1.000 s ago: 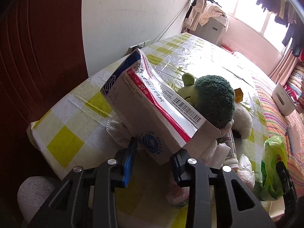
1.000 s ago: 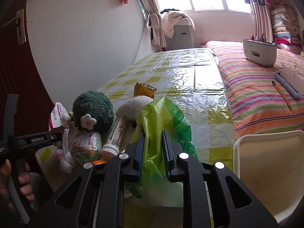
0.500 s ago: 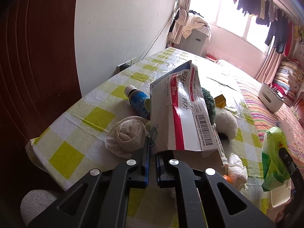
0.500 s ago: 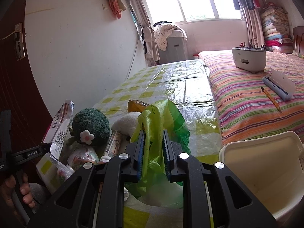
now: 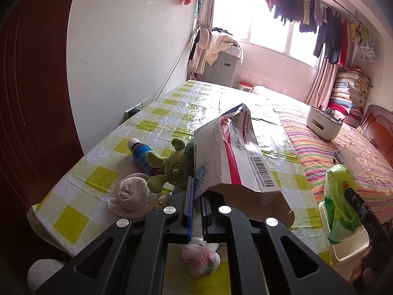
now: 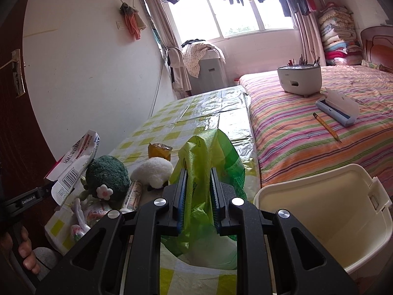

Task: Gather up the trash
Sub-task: 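Grasp the white tissue box with the left gripper while the right gripper lifts the bag, then carry the green bag to the cream bin and open the right gripper, then lower the tissue box into the cream bin and open the left gripper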

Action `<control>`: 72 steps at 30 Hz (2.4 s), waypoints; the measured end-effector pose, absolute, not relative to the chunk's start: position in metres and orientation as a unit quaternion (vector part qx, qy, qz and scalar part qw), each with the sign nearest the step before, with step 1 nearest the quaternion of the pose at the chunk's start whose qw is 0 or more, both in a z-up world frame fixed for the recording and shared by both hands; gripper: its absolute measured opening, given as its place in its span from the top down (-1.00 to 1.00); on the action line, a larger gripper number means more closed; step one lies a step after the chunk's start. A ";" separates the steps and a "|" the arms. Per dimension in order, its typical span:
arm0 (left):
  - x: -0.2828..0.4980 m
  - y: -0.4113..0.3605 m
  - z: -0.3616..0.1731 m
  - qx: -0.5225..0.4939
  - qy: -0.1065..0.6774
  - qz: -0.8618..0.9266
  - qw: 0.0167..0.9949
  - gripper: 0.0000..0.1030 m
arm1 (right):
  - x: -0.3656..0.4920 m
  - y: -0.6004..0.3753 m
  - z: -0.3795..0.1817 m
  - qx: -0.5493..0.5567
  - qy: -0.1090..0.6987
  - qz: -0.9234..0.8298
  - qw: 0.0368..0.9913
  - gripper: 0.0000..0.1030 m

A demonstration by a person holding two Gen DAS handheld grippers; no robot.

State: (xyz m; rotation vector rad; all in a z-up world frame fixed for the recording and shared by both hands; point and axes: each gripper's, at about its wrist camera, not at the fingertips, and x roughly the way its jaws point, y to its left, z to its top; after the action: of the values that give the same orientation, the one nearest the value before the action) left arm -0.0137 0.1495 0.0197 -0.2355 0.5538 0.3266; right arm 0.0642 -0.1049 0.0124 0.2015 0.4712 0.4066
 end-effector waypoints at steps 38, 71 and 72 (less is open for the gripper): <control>0.028 -0.003 0.028 -0.066 0.296 -0.062 0.951 0.90 | 0.055 -0.221 -0.015 0.204 0.251 0.025 0.946 -0.34; 0.082 -0.104 -0.026 0.033 0.389 -0.139 0.910 0.88 | 0.013 -0.298 -0.012 0.355 0.133 -0.052 0.924 -0.59; 0.083 -0.104 -0.027 0.037 0.395 -0.139 0.907 0.87 | 0.013 -0.298 -0.012 0.355 0.133 -0.052 0.924 -0.59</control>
State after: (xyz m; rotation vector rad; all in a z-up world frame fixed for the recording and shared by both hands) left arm 0.0828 -0.1040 -0.0275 0.0756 0.8162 -0.2861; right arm 0.0132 -0.2985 -0.0121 0.7283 0.2735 -0.1075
